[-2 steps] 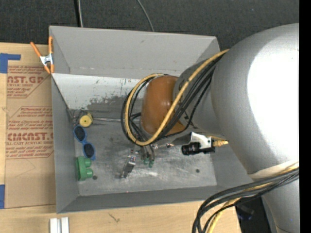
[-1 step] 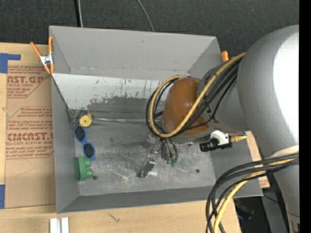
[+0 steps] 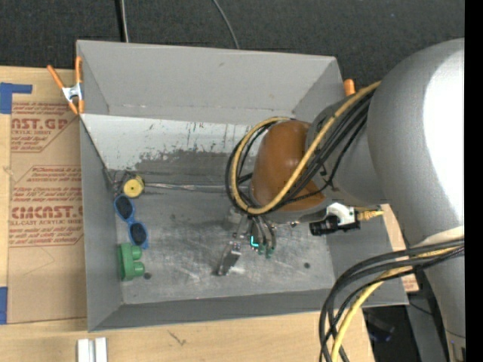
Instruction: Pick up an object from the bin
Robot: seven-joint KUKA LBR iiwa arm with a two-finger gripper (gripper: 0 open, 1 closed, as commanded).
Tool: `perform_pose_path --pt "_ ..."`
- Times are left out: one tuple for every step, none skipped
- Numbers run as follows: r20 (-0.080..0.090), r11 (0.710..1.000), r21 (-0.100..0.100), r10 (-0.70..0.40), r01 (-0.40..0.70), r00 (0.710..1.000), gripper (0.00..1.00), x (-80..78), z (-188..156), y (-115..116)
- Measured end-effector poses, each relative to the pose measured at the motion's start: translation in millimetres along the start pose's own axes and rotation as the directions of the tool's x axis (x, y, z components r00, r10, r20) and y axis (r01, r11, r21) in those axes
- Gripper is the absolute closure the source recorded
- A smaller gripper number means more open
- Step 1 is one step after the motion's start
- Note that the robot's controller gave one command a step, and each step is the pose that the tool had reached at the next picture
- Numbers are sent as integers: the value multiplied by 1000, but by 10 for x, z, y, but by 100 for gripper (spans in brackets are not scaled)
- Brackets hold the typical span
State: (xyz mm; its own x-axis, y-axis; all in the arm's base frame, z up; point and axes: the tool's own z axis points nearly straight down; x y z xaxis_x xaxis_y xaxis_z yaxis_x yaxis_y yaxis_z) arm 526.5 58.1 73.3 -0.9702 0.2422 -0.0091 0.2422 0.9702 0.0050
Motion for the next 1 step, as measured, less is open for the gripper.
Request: perform_pose_path --pt "-1 997 0 72 -72 997 0 -503 -3 700"
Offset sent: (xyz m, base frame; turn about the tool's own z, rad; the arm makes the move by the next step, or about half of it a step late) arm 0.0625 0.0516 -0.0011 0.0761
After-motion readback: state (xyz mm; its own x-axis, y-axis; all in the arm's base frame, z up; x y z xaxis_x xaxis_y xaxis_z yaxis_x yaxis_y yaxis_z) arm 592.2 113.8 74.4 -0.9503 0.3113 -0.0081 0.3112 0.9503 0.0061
